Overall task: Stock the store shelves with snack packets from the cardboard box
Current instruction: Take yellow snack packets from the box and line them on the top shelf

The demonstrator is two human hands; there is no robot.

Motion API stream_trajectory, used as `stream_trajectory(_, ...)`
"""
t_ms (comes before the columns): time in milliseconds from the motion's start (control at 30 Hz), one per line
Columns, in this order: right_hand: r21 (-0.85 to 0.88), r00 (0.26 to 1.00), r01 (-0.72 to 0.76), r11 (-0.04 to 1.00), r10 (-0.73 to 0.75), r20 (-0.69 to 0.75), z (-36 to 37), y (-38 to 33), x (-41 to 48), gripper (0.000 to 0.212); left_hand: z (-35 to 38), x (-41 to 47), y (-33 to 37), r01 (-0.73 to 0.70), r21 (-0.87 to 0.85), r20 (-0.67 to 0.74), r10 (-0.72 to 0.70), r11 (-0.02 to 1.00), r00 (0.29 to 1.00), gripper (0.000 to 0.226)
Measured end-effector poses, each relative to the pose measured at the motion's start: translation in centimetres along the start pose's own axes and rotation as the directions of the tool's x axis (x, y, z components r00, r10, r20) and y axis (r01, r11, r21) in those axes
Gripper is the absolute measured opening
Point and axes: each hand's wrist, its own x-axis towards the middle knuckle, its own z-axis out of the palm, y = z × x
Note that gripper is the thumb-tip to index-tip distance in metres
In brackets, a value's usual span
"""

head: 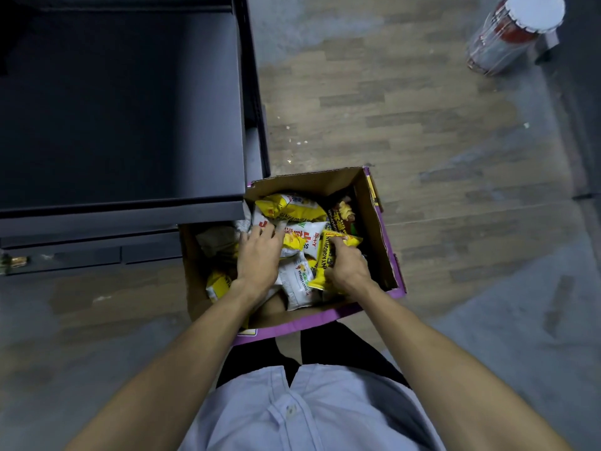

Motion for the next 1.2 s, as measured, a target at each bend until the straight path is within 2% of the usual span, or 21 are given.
stream_trajectory(100, -0.048, 0.999, 0.036, 0.998, -0.036, 0.004, -0.9, 0.2, -0.1, 0.06, -0.3, 0.0, 0.8, 0.0, 0.035, 0.084, -0.003, 0.999, 0.996, 0.072)
stream_trajectory(233, -0.068, 0.998, 0.065, 0.996, -0.064, 0.014, -2.1, 0.7, -0.5, 0.061, -0.9, -0.5, 2.0, 0.017, 0.051, 0.192, -0.027, 0.999, 0.981, 0.047)
stream_trajectory(367, -0.067, 0.991, 0.133, 0.989, -0.133, 0.006, -3.2, 1.2, -1.0, 0.071, -0.9, -0.7, 1.9, -0.016, 0.053, 0.159, 0.007, 0.998, 0.987, 0.036)
stream_trajectory(467, 0.041, 0.981, 0.19, 0.981, -0.188, -0.054, -3.4, 1.2, -1.1, 0.079, -0.7, -0.6, 0.9, -0.093, 0.051, 0.108, 0.087, 0.994, 0.99, 0.033)
stream_trajectory(533, 0.135, 0.982, 0.186, 0.973, -0.179, -0.061, -2.9, 1.2, -0.6, 0.083, -0.5, -0.5, 0.1, -0.101, 0.062, 0.132, 0.092, 0.993, 0.987, 0.033)
stream_trajectory(600, 0.146, 0.989, 0.148, 0.978, -0.149, -0.006, -2.1, 1.2, -0.2, 0.084, -0.1, -0.3, -0.5, -0.047, 0.082, 0.196, 0.03, 0.995, 0.98, 0.034)
stream_trajectory(667, 0.075, 0.99, 0.119, 0.99, -0.124, 0.066, -1.3, 1.4, 0.1, 0.086, 0.1, -0.2, -0.7, 0.056, 0.072, 0.236, -0.071, 0.996, 0.969, 0.035)
stream_trajectory(767, -0.08, 0.982, 0.173, 0.982, -0.165, 0.094, -0.8, 1.6, -0.2, 0.104, 0.2, -0.2, 0.1, 0.228, -0.043, 0.186, -0.216, 0.973, 0.959, 0.043)
stream_trajectory(833, -0.335, 0.953, 0.3, 0.893, -0.297, 0.06, -0.8, 1.8, -0.2, 0.108, 0.2, -0.4, 0.8, 0.346, -0.155, 0.128, -0.329, 0.925, 0.936, 0.055)
stream_trajectory(900, -0.553, 0.887, 0.406, 0.728, -0.459, 0.047, -0.9, 1.9, 0.3, 0.11, 0.6, -0.2, 1.2, 0.415, -0.245, 0.114, -0.399, 0.876, 0.91, 0.073)
stream_trajectory(967, -0.685, 0.81, 0.481, 0.547, -0.576, 0.109, -1.2, 1.8, 1.3, 0.109, 1.0, 0.2, 1.4, 0.465, -0.297, 0.154, -0.438, 0.834, 0.886, 0.086)
stream_trajectory(1067, -0.782, 0.674, 0.577, 0.237, -0.679, 0.292, -1.8, 0.8, 2.6, 0.085, 1.4, 1.0, 1.7, 0.538, -0.38, 0.227, -0.488, 0.753, 0.843, 0.088)
stream_trajectory(1133, -0.797, 0.651, 0.591, 0.126, -0.658, 0.379, -2.0, 0.2, 3.3, 0.066, 1.4, 1.6, 1.8, 0.581, -0.417, 0.25, -0.527, 0.699, 0.812, 0.084)
stream_trajectory(1200, -0.821, 0.659, 0.567, 0.07, -0.636, 0.401, -1.9, -0.3, 3.9, 0.063, 1.3, 2.2, 1.8, 0.599, -0.416, 0.255, -0.545, 0.684, 0.799, 0.074)
